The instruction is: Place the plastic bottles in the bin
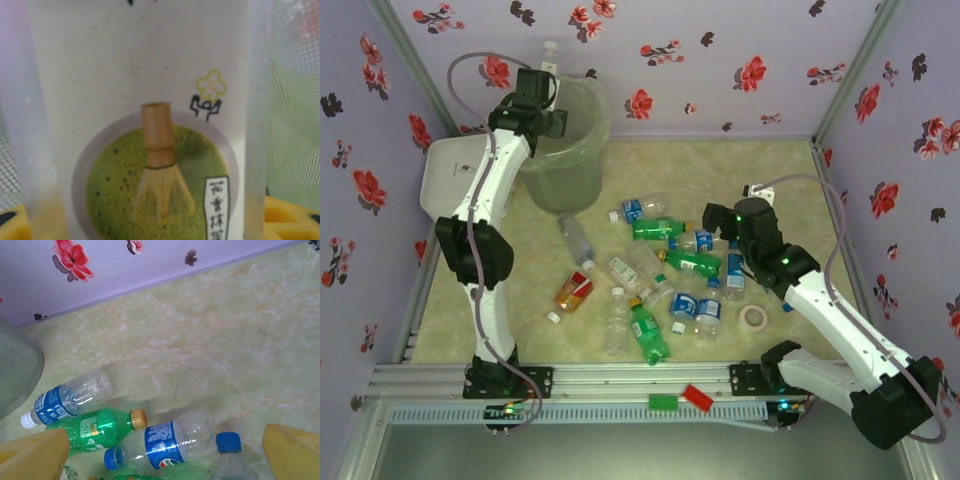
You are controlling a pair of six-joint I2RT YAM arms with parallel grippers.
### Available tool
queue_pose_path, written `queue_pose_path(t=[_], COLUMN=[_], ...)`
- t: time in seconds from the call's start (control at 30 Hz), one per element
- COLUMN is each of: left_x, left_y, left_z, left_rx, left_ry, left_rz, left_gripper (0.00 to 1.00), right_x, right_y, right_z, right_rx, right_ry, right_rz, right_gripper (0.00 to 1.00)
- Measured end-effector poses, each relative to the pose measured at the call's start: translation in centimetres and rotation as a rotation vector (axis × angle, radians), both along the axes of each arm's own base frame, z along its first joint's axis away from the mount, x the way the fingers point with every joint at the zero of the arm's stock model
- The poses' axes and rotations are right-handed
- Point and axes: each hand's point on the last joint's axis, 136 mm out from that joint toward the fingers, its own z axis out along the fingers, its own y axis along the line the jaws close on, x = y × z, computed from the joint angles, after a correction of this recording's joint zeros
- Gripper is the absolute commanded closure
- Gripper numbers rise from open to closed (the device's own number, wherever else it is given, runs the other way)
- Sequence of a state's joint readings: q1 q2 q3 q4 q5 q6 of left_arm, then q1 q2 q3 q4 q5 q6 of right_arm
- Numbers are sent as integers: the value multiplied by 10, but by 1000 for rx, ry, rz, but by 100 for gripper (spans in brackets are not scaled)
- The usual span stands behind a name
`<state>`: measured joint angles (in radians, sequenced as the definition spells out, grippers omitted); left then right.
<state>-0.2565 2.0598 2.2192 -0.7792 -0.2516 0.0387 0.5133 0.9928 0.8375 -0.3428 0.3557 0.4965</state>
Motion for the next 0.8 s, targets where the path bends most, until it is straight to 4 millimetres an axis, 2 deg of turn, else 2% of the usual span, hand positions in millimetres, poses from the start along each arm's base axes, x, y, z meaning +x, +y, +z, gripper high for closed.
queue_pose_path(t=[0.07,0.33,0.67,0.8], left_x=[-1,-1,-8,-24], left_y=[1,4,2,-10], left_z=[-2,5,21,50], left_rx=[-2,-31,-48,-63], left_ry=[11,-3,-22,-74], left_rz=[5,30,33,3], left_gripper=[38,6,0,0], right_x=[-1,-1,-2,-6], right_y=[-1,-2,-8,-16], right_z=[-4,-5,-9,-17], right_rx=[-6,-11,-57,-119], right_ry=[9,7,13,45], right_rz=[-1,-9,-14,-25], right_gripper=[0,0,0,1])
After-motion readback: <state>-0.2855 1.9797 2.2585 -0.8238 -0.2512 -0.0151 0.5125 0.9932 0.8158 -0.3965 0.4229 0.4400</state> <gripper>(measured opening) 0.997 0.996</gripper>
